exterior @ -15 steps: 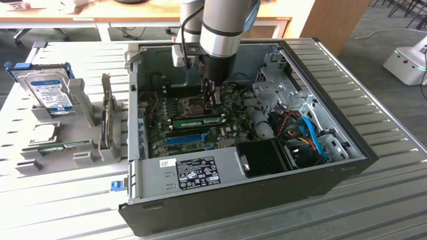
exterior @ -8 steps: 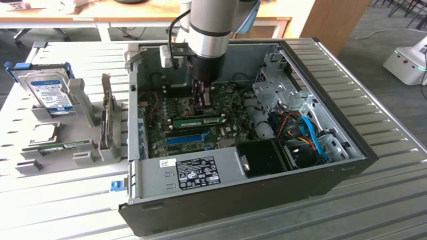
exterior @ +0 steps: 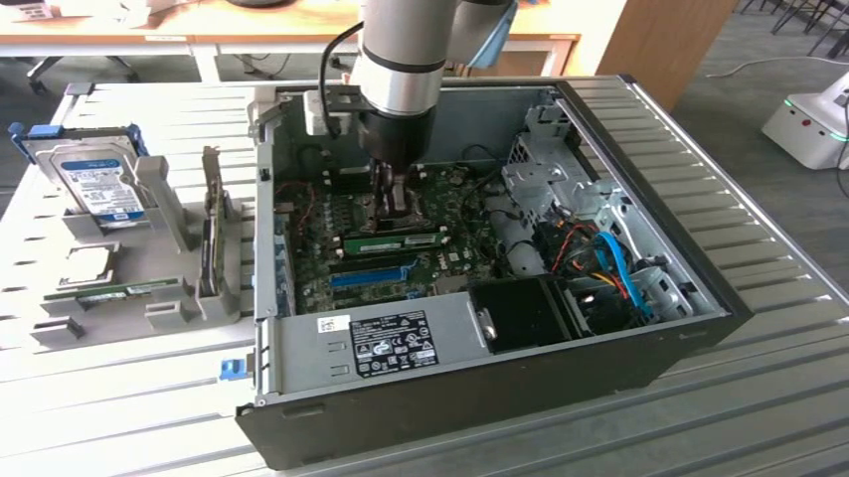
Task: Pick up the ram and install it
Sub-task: 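Press down the ram until it locks into place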
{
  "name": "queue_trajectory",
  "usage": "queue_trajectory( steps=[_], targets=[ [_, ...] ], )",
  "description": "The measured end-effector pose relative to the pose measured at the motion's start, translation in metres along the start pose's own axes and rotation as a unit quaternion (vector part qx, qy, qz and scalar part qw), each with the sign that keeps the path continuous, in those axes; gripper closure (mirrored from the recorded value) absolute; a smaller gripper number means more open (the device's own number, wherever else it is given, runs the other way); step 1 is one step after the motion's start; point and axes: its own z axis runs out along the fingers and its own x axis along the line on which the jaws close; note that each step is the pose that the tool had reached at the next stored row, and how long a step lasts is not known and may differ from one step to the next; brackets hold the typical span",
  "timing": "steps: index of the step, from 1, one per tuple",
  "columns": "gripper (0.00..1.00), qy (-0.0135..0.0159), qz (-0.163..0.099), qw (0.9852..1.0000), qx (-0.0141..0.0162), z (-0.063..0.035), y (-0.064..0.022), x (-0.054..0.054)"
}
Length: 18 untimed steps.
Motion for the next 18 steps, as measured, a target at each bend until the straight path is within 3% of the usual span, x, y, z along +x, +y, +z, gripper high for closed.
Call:
queue_trajectory(
  steps=[18],
  targets=[
    [0.90, 0.0000, 0.000, 1.0000, 0.0000, 0.0003, 0.0040, 0.0009]
  ],
)
